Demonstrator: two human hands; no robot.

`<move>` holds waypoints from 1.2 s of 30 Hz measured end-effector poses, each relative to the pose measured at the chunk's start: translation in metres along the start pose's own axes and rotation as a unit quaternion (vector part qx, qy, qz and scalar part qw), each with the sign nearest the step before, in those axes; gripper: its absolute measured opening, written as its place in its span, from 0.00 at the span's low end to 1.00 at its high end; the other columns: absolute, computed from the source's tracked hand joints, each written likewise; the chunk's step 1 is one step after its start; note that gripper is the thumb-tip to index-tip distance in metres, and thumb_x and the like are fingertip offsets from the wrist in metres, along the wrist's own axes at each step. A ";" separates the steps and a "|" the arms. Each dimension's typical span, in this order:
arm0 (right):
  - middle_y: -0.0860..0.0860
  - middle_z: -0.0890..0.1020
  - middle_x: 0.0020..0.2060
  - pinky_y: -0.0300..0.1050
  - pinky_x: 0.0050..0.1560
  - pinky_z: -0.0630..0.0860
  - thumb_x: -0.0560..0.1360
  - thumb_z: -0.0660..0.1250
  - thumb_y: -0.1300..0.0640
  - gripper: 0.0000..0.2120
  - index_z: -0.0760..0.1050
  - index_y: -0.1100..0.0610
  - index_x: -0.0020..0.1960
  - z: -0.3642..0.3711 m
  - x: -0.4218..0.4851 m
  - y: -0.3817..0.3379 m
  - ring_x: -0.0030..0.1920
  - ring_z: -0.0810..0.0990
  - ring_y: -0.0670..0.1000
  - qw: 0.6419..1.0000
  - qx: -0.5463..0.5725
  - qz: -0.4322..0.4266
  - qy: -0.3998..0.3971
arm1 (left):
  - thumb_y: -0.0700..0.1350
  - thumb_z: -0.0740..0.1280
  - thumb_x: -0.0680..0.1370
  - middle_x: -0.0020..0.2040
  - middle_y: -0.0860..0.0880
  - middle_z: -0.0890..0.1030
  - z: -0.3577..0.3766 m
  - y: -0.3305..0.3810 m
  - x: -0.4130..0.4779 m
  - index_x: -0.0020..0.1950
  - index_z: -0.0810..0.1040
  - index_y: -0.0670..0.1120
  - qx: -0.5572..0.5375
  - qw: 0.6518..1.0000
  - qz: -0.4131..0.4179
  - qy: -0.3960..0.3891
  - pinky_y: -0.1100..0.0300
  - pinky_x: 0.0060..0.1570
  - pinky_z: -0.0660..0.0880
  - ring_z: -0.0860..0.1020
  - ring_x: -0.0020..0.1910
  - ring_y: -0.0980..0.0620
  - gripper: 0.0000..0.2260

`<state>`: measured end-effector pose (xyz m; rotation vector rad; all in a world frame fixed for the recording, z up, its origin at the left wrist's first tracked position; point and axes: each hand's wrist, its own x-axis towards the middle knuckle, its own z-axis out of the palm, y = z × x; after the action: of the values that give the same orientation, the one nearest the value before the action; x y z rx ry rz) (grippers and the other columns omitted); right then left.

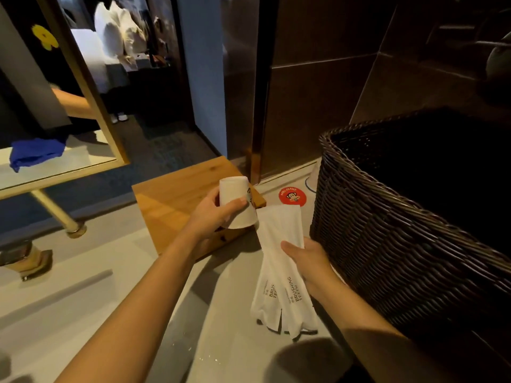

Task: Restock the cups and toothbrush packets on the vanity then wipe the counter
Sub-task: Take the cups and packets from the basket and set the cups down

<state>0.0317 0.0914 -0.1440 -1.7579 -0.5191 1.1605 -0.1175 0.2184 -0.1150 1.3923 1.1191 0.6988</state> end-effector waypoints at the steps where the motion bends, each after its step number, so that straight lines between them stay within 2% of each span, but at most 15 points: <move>1: 0.56 0.83 0.51 0.61 0.56 0.78 0.75 0.66 0.58 0.13 0.76 0.57 0.59 0.000 0.004 0.005 0.51 0.83 0.59 1.000 -0.006 0.011 0.001 | 0.52 0.70 0.71 0.55 0.53 0.75 0.002 0.003 0.007 0.63 0.66 0.55 -0.014 1.000 -0.004 0.003 0.56 0.45 0.76 0.75 0.52 0.52 0.23; 3: 0.56 0.84 0.50 0.61 0.55 0.78 0.74 0.67 0.56 0.13 0.76 0.56 0.58 0.000 0.011 0.017 0.50 0.83 0.59 0.999 -0.020 0.032 -0.005 | 0.50 0.71 0.71 0.57 0.51 0.75 0.007 0.010 0.024 0.63 0.66 0.55 -0.038 0.999 -0.005 0.002 0.54 0.51 0.75 0.75 0.55 0.50 0.23; 6: 0.56 0.84 0.49 0.60 0.55 0.79 0.73 0.68 0.53 0.15 0.77 0.56 0.58 0.003 0.024 0.032 0.49 0.83 0.59 0.998 -0.030 0.058 -0.003 | 0.47 0.72 0.69 0.62 0.49 0.73 0.021 0.019 0.058 0.67 0.65 0.51 0.018 1.000 0.013 -0.017 0.51 0.58 0.71 0.72 0.58 0.49 0.29; 9: 0.56 0.83 0.50 0.59 0.58 0.78 0.73 0.68 0.53 0.15 0.76 0.58 0.58 0.006 0.028 0.039 0.51 0.82 0.59 0.996 -0.046 0.075 0.005 | 0.46 0.74 0.67 0.64 0.48 0.73 0.037 0.024 0.086 0.68 0.65 0.49 0.087 0.993 0.038 -0.073 0.54 0.57 0.70 0.72 0.59 0.50 0.32; 13: 0.57 0.81 0.53 0.58 0.58 0.78 0.73 0.69 0.50 0.18 0.75 0.58 0.59 0.010 0.036 0.041 0.54 0.80 0.59 0.988 -0.071 0.133 0.029 | 0.44 0.75 0.67 0.66 0.47 0.72 0.065 0.027 0.123 0.68 0.65 0.48 0.130 0.982 0.034 -0.134 0.46 0.65 0.68 0.69 0.66 0.45 0.32; 18: 0.55 0.80 0.50 0.52 0.56 0.77 0.72 0.70 0.53 0.18 0.71 0.61 0.57 0.011 0.045 0.046 0.53 0.79 0.56 0.980 -0.052 0.190 0.036 | 0.43 0.76 0.66 0.66 0.47 0.73 0.094 0.022 0.156 0.67 0.67 0.49 0.186 0.966 0.045 -0.174 0.45 0.67 0.66 0.69 0.66 0.45 0.33; 22: 0.57 0.81 0.54 0.55 0.55 0.77 0.66 0.71 0.52 0.26 0.73 0.62 0.60 0.005 0.039 0.059 0.53 0.80 0.57 0.992 0.026 0.121 0.018 | 0.45 0.77 0.64 0.65 0.47 0.74 0.112 0.008 0.174 0.66 0.68 0.49 0.231 0.955 0.052 -0.177 0.46 0.66 0.65 0.70 0.66 0.46 0.33; 24: 0.59 0.80 0.58 0.51 0.54 0.77 0.70 0.70 0.54 0.22 0.73 0.62 0.61 0.007 0.041 0.059 0.54 0.80 0.57 0.994 0.008 0.112 0.004 | 0.46 0.77 0.64 0.65 0.46 0.74 0.117 0.001 0.179 0.66 0.68 0.48 0.241 0.954 0.056 -0.170 0.46 0.66 0.65 0.70 0.65 0.46 0.33; 27: 0.59 0.73 0.65 0.44 0.64 0.68 0.76 0.65 0.60 0.21 0.68 0.65 0.66 0.010 0.053 0.055 0.65 0.72 0.58 0.986 -0.027 0.155 0.047 | 0.45 0.78 0.63 0.65 0.45 0.74 0.124 -0.003 0.186 0.65 0.69 0.47 0.247 0.952 0.056 -0.174 0.46 0.66 0.65 0.70 0.65 0.45 0.33; 29: 0.60 0.72 0.66 0.41 0.58 0.66 0.76 0.65 0.61 0.22 0.65 0.65 0.68 0.010 0.061 0.048 0.67 0.70 0.58 0.984 -0.018 0.164 0.074 | 0.47 0.78 0.63 0.65 0.45 0.75 0.129 -0.004 0.191 0.65 0.69 0.46 0.269 0.944 0.061 -0.180 0.46 0.66 0.66 0.71 0.64 0.44 0.33; 33: 0.58 0.73 0.65 0.46 0.65 0.68 0.76 0.65 0.56 0.21 0.68 0.63 0.67 0.005 0.071 0.049 0.65 0.72 0.57 0.982 -0.060 0.154 0.088 | 0.46 0.78 0.63 0.64 0.44 0.75 0.138 -0.007 0.196 0.65 0.69 0.45 0.295 0.938 0.071 -0.170 0.46 0.65 0.68 0.72 0.63 0.44 0.33; 36: 0.58 0.74 0.64 0.46 0.63 0.70 0.76 0.65 0.55 0.22 0.67 0.62 0.67 0.007 0.073 0.051 0.64 0.72 0.57 0.983 -0.050 0.149 0.091 | 0.45 0.77 0.65 0.65 0.44 0.74 0.140 -0.007 0.197 0.65 0.68 0.45 0.296 0.938 0.072 -0.167 0.46 0.65 0.67 0.71 0.64 0.43 0.32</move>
<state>0.0528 0.1248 -0.2241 -2.0571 -0.2116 1.1771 0.0798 0.3408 -0.1825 2.0325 0.9976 0.2014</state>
